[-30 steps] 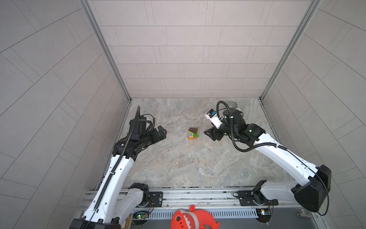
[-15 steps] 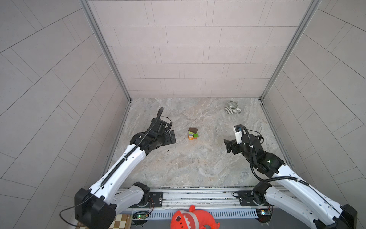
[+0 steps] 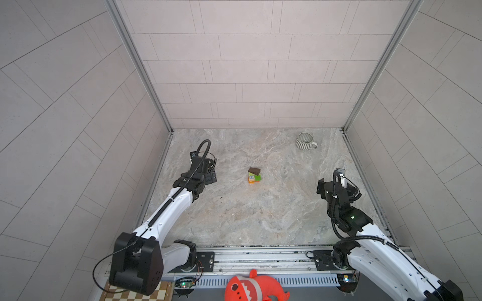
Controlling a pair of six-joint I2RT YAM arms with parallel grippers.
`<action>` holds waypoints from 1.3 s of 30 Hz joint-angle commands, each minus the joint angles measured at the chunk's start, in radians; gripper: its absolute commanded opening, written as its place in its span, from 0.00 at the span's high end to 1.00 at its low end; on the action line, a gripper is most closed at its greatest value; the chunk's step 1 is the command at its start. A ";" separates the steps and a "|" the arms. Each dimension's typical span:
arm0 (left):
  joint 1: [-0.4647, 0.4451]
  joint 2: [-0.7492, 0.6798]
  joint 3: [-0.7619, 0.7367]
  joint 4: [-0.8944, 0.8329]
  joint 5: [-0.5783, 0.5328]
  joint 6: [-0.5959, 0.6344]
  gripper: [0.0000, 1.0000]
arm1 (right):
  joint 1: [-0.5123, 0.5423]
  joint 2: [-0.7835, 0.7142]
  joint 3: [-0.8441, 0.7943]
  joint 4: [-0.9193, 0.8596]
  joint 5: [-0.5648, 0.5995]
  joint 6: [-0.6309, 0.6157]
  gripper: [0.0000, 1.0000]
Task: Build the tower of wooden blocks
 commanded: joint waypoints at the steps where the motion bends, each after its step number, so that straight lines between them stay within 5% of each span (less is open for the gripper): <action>1: 0.109 0.017 -0.057 0.153 -0.012 0.093 0.00 | -0.056 0.055 0.000 0.129 0.031 -0.052 0.00; 7: 0.164 0.151 -0.104 0.360 0.039 0.094 0.00 | -0.102 0.184 -0.152 0.590 0.036 -0.190 0.00; 10: 0.168 0.204 -0.139 0.536 0.044 0.098 0.00 | -0.128 0.261 -0.267 0.899 0.034 -0.150 0.00; 14: 0.176 0.274 -0.196 0.749 -0.022 0.106 0.00 | -0.181 0.445 -0.226 0.980 0.035 -0.105 0.01; 23: 0.126 0.314 -0.262 0.975 -0.006 0.251 0.00 | -0.182 0.737 -0.227 1.394 -0.031 -0.274 0.00; 27: 0.048 0.374 -0.449 1.393 -0.120 0.314 0.00 | -0.168 0.755 -0.337 1.577 -0.127 -0.285 0.01; 31: 0.029 0.395 -0.403 1.339 -0.158 0.326 0.00 | -0.166 0.765 -0.325 1.568 -0.191 -0.307 0.01; 35: 0.087 0.383 -0.370 1.245 -0.069 0.279 0.00 | -0.153 0.887 -0.153 1.423 -0.240 -0.403 0.00; 37: 0.088 0.379 -0.369 1.234 -0.067 0.276 0.00 | -0.195 0.801 -0.061 1.100 -0.238 -0.316 0.01; 39: 0.088 0.376 -0.372 1.237 -0.067 0.275 0.00 | -0.229 0.781 -0.031 1.005 -0.281 -0.274 0.01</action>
